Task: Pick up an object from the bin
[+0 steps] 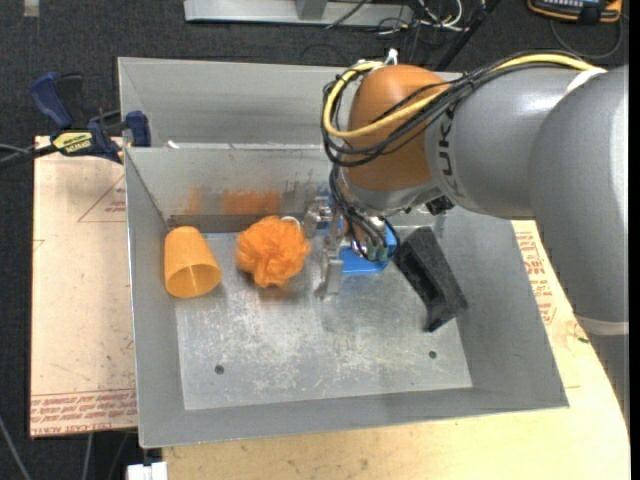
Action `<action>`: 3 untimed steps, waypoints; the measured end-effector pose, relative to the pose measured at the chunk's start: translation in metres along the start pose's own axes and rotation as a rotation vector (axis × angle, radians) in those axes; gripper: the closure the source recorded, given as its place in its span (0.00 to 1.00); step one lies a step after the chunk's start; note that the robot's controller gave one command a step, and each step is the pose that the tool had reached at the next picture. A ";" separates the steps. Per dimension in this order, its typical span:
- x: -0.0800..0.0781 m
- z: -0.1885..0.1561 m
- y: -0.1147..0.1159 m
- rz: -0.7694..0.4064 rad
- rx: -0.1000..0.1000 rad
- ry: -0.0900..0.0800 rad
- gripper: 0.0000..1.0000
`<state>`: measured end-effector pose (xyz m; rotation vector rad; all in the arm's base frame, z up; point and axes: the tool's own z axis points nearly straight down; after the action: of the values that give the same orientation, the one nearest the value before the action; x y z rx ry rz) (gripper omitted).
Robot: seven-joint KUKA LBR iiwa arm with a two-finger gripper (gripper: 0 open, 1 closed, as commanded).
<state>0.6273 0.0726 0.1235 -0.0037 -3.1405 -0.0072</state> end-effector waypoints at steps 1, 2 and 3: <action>-0.003 0.022 0.030 0.146 0.004 -0.008 0.00; 0.011 0.036 0.051 0.107 -0.003 -0.002 0.00; -0.004 0.045 0.043 0.009 0.005 -0.008 0.00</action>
Offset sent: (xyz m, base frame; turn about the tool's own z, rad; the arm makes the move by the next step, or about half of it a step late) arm -0.0143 0.0110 -0.0535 -0.0799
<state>0.6317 0.1160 0.0785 -0.0174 -3.1485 0.0004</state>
